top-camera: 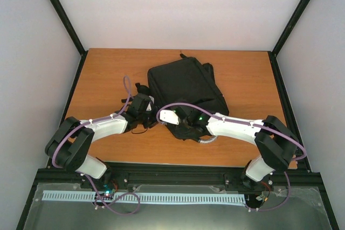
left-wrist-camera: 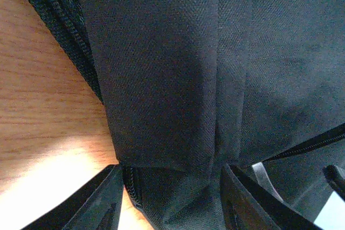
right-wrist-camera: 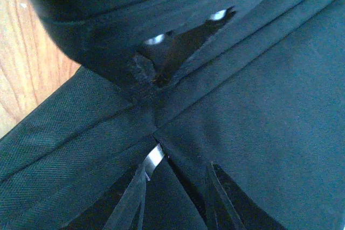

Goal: Pack the student bag
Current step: Zip the student bag at the center of the board.

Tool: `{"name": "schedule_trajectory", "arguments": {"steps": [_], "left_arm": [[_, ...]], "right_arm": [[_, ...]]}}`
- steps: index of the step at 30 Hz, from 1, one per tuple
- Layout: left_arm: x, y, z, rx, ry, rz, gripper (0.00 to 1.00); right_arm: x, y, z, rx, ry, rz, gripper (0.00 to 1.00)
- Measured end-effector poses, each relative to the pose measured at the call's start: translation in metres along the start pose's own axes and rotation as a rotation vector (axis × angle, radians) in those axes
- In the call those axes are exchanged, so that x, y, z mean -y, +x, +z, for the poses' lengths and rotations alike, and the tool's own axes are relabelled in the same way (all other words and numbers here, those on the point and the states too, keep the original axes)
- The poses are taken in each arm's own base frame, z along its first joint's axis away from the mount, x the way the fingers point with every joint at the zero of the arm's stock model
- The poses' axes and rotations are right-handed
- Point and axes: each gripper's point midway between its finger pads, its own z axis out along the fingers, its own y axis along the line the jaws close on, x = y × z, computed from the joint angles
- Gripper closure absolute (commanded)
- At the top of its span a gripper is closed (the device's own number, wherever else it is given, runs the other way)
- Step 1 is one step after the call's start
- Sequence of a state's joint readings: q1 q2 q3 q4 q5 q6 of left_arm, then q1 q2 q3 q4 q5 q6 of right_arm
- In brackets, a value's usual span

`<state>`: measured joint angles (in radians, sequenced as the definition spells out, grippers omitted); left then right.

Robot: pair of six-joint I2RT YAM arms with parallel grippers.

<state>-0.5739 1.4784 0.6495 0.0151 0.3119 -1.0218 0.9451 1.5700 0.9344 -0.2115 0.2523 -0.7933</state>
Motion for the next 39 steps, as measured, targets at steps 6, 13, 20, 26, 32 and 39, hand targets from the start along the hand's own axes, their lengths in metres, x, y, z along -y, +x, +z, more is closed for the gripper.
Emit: {"name": "schedule_trajectory", "arguments": {"steps": [6, 13, 20, 26, 32, 39], "left_arm": [[0.000, 0.000, 0.000, -0.002, 0.002, 0.000, 0.50], [0.000, 0.000, 0.000, -0.003, 0.002, 0.000, 0.50], [0.001, 0.000, 0.000, 0.000, 0.005, 0.001, 0.50], [0.001, 0.000, 0.000, 0.001, 0.009, 0.001, 0.50], [-0.002, 0.003, 0.001, -0.003, 0.012, -0.005, 0.50], [-0.008, 0.006, 0.002, -0.007, 0.003, -0.015, 0.50]], "right_arm": [[0.003, -0.002, -0.002, 0.010, 0.012, 0.018, 0.70], [0.001, -0.002, 0.000, 0.006, 0.004, 0.016, 0.69], [-0.004, 0.000, 0.006, -0.002, -0.010, -0.002, 0.69], [0.003, -0.006, 0.006, 0.023, 0.020, -0.015, 0.70], [0.011, -0.012, 0.006, 0.045, 0.051, -0.021, 0.69], [0.002, -0.010, 0.017, 0.029, 0.002, -0.031, 0.69]]}}
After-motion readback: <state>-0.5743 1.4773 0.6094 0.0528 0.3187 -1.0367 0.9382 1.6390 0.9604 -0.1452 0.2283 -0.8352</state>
